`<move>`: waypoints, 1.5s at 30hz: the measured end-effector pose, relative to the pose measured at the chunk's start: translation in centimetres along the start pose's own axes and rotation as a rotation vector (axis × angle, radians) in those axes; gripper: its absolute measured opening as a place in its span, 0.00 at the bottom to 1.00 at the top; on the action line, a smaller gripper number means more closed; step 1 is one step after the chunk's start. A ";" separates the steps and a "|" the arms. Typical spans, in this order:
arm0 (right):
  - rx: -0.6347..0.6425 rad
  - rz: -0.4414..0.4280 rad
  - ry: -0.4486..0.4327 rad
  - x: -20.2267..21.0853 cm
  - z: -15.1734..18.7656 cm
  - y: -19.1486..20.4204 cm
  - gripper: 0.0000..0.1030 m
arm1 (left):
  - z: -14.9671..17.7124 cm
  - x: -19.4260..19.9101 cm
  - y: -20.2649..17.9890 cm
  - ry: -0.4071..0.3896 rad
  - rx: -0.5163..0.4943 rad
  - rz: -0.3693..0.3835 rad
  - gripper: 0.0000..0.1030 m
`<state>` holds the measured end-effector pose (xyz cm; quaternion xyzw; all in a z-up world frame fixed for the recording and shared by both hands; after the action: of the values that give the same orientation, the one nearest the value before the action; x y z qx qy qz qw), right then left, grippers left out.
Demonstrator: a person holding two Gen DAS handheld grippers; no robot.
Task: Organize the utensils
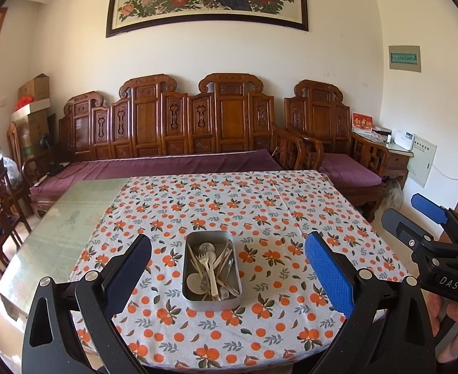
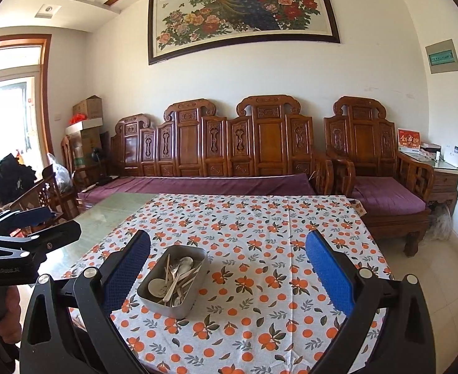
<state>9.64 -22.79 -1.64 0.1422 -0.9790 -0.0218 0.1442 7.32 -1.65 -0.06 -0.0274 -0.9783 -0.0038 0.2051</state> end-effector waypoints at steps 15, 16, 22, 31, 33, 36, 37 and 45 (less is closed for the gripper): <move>-0.001 -0.001 0.000 -0.1 0.1 0.0 0.97 | 0.0 0.1 -0.1 -0.002 0.001 -0.001 0.92; 0.000 0.000 0.000 -0.1 0.0 0.1 0.97 | 0.0 0.1 -0.1 -0.002 0.001 -0.001 0.92; -0.001 0.000 -0.001 -0.1 0.0 0.1 0.97 | 0.1 0.1 0.0 0.000 0.001 0.000 0.92; 0.000 0.000 0.000 -0.1 0.0 0.1 0.97 | 0.1 0.2 -0.1 -0.001 0.001 -0.002 0.92; 0.000 0.000 0.000 -0.1 0.0 0.1 0.97 | 0.1 0.2 -0.2 -0.001 0.004 -0.002 0.92; 0.001 0.000 -0.001 -0.1 0.0 0.1 0.97 | 0.1 0.2 -0.1 -0.001 0.001 -0.004 0.92; 0.000 0.000 -0.001 -0.1 0.0 0.1 0.97 | 0.2 0.2 -0.2 0.000 0.001 -0.004 0.92; 0.000 0.001 0.000 -0.1 0.0 0.2 0.97 | 0.2 0.1 -0.2 -0.004 0.002 -0.006 0.92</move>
<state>9.69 -22.58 -1.61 0.1418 -0.9791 -0.0217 0.1440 7.11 -1.89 -0.15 -0.0240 -0.9788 -0.0032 0.2032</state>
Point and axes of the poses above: each gripper's, at about its wrist camera, not at the fingertips, and x roughly against the way its jaws point, y to its left, z to its underside, the point moved 4 cm from there along -x, roughly the way its jaws point, and after that the axes turned 4 degrees about -y, right-handed, at the moved point
